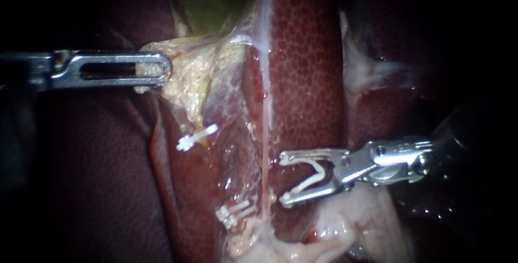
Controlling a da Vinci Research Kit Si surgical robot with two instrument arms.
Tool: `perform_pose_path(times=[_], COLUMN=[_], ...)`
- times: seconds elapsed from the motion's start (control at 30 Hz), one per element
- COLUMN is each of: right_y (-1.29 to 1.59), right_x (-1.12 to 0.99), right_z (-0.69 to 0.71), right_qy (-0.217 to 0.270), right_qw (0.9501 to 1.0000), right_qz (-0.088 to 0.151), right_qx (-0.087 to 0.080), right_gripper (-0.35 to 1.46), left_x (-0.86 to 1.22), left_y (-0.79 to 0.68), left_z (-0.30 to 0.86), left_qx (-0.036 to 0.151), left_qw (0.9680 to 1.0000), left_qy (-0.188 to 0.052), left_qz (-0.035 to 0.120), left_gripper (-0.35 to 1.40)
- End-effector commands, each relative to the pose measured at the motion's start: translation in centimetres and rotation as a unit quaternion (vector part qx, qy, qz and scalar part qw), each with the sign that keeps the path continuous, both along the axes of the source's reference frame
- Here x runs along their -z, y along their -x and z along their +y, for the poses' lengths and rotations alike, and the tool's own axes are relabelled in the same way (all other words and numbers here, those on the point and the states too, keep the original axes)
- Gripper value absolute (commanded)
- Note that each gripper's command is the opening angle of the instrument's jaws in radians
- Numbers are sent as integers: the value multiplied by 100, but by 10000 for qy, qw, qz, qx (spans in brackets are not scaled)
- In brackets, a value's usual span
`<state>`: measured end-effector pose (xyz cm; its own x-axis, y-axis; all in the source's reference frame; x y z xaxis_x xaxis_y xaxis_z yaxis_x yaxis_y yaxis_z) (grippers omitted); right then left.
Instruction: Clipping first clip right tube
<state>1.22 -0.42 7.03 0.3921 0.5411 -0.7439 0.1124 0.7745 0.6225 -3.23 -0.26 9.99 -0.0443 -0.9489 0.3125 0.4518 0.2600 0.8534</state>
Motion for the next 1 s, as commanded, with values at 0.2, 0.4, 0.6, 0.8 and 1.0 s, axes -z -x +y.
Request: perform_pose_path(times=[0.2,0.4,0.6,0.8,1.0], right_y=[-17,-28,-37,-47,-52], right_x=[-13,-27,-36,-42,-43], right_z=[-9,-14,-18,-26,-27], right_qy=[-70,-136,-297,-503,-660], right_qw=[10000,9999,9995,9986,9974], right_qz=[8,-20,-30,12,120], right_qx=[31,43,71,158,252], right_gripper=[60,60,59,58,51], left_x=[0,0,0,0,1], left_y=[0,0,0,0,0], left_z=[0,0,-1,-1,-1], left_qx=[0,1,2,2,3], left_qw=[10000,10000,10000,10000,10000], left_qy=[0,1,0,0,0], left_qz=[1,1,2,2,3], left_gripper=[-35,-35,-35,-35,-35])
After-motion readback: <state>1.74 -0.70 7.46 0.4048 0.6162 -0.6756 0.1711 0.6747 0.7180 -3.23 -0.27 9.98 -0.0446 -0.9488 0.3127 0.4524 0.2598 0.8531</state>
